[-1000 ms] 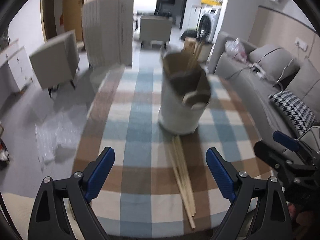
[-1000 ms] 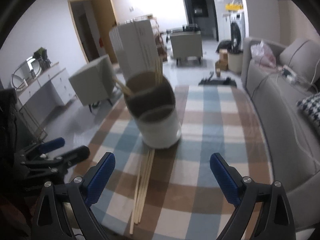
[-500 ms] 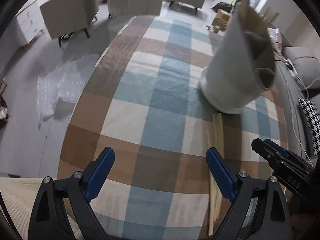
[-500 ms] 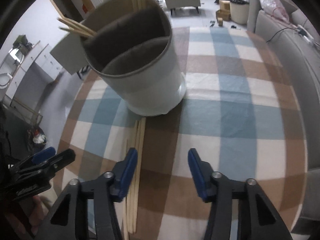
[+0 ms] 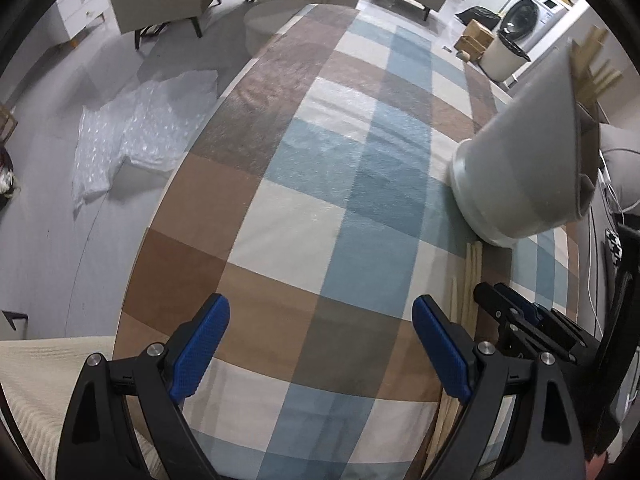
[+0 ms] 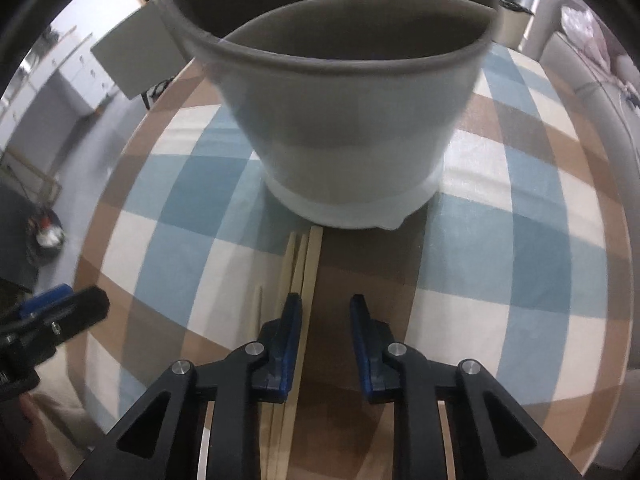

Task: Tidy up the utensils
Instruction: 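Lower both tools toward the remaining chopstick bundle beside the holder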

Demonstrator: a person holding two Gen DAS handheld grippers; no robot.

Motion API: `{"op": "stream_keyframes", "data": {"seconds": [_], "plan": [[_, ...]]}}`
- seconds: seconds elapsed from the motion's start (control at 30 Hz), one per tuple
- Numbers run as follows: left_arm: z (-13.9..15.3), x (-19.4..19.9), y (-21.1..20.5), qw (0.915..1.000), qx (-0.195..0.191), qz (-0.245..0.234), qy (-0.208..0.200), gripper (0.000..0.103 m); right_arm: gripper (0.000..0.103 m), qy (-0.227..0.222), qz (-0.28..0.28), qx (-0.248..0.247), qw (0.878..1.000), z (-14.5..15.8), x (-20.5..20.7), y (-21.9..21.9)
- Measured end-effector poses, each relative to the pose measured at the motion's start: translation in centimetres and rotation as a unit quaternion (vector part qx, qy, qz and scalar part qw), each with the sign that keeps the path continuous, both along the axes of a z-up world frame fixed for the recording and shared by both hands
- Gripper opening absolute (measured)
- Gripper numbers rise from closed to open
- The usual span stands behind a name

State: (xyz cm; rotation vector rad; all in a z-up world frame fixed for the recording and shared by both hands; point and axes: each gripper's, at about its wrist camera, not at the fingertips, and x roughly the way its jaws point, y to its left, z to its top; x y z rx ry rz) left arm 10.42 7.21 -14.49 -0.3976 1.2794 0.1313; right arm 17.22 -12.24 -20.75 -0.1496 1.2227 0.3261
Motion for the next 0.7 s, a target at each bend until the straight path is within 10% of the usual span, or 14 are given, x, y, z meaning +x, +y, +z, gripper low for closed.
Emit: {"op": "stream_keyframes", "data": {"seconds": [0.4,0.7], "plan": [[-0.3,0.3,1.1,0.9996,-0.018,0.018,0.010,0.090,0.004,0.005,-0.015,-0.014,1.000,-0.2,0.3,0.3],[0.0,0.2,1.1,0.9997,-0.018,0.015,0.006,0.090,0.008,0.007,-0.002,-0.037,0.999,-0.2,-0.2,0.1]]}}
